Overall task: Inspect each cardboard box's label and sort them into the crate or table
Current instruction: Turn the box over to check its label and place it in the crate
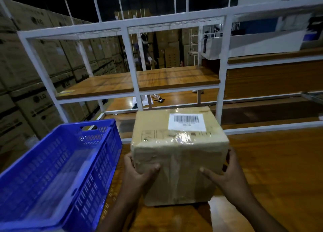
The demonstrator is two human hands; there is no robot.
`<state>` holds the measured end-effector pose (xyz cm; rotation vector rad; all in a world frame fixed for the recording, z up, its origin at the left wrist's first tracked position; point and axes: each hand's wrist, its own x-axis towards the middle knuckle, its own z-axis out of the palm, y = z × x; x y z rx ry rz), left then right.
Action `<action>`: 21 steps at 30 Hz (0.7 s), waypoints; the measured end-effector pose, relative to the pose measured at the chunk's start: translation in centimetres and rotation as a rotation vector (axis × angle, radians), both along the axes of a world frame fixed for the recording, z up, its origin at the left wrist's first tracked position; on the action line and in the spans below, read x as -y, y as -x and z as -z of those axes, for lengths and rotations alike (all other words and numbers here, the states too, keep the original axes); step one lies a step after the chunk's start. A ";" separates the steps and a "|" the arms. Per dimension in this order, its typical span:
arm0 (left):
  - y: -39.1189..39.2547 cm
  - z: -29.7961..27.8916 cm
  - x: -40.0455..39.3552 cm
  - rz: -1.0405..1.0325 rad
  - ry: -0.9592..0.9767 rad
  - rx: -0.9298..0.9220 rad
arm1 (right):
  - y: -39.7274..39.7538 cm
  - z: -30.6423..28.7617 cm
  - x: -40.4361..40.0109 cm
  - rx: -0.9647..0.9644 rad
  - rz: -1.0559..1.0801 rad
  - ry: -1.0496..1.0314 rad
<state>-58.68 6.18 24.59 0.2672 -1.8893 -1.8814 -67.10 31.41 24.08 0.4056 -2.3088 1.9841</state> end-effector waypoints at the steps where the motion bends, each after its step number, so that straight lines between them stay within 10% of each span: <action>1: -0.2 0.0 0.0 0.008 0.020 0.008 | -0.1 0.0 -0.1 -0.019 0.000 -0.003; 21: 0.9 -2.8 2.1 -0.152 0.703 -0.204 | 1.3 -3.5 3.0 -0.604 0.056 -0.504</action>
